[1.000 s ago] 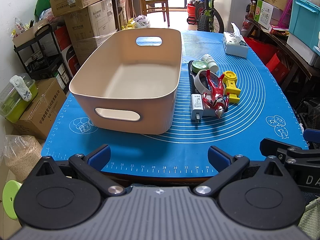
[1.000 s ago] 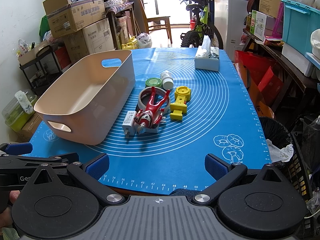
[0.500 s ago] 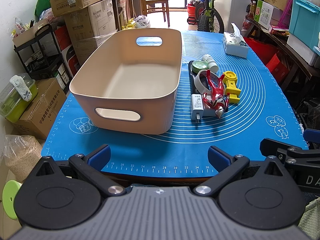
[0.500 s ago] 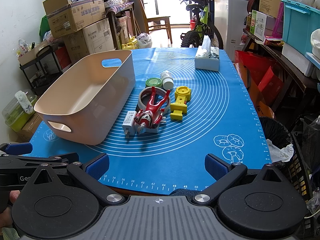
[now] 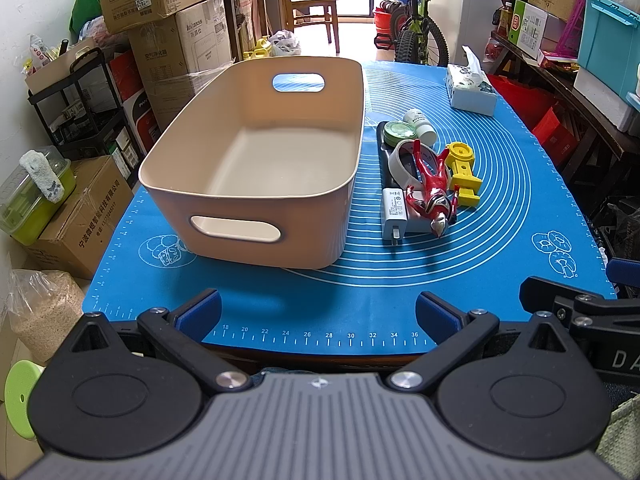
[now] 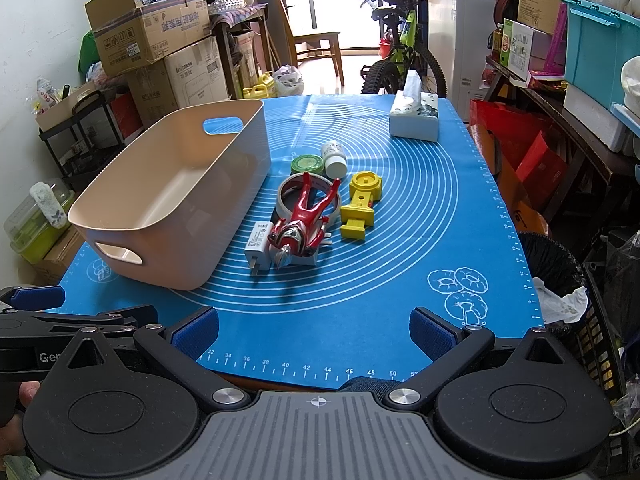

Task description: Organize rigid objects

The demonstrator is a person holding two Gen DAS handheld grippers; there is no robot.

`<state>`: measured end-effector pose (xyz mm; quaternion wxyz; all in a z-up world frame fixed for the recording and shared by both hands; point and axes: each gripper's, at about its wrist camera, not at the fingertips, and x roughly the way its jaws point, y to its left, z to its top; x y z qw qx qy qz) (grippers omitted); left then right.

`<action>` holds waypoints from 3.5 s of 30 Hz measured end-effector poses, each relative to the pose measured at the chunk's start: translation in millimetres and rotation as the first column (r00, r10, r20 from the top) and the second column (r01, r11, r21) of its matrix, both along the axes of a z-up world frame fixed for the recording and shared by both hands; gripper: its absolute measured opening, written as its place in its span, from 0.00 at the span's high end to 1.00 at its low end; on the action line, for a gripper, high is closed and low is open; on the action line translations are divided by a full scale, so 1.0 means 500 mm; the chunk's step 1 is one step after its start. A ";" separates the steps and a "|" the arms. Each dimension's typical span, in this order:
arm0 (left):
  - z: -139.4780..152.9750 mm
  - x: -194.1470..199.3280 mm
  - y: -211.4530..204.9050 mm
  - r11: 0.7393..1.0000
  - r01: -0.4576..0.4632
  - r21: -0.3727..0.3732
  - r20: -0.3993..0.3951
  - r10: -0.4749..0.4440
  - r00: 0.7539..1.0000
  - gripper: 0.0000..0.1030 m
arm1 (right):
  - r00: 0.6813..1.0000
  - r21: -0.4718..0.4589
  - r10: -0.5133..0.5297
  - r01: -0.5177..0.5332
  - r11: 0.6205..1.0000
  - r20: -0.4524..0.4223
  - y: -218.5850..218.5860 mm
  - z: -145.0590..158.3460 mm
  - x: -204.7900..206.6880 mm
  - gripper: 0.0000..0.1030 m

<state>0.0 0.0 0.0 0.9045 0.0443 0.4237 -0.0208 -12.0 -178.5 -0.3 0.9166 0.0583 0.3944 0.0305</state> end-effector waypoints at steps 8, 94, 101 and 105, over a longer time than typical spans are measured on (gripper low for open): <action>0.000 0.000 0.000 1.000 0.000 0.000 0.000 0.000 1.000 0.01 | 1.000 0.000 0.000 0.000 1.000 0.000 0.001 0.000 0.000 0.02; 0.008 0.369 0.321 0.994 -0.080 -0.070 -0.091 0.074 0.993 0.44 | 0.984 -0.018 -0.106 0.105 0.994 -0.146 0.067 -0.117 0.363 0.16; -0.025 0.381 0.321 0.996 -0.080 -0.036 -0.147 0.073 0.986 0.66 | 0.976 -0.022 -0.135 0.133 0.991 -0.172 0.072 -0.136 0.366 0.26; -0.024 0.380 0.321 0.995 -0.070 -0.067 -0.148 0.059 0.987 0.77 | 0.972 -0.003 -0.150 0.152 0.988 -0.180 0.070 -0.140 0.369 0.30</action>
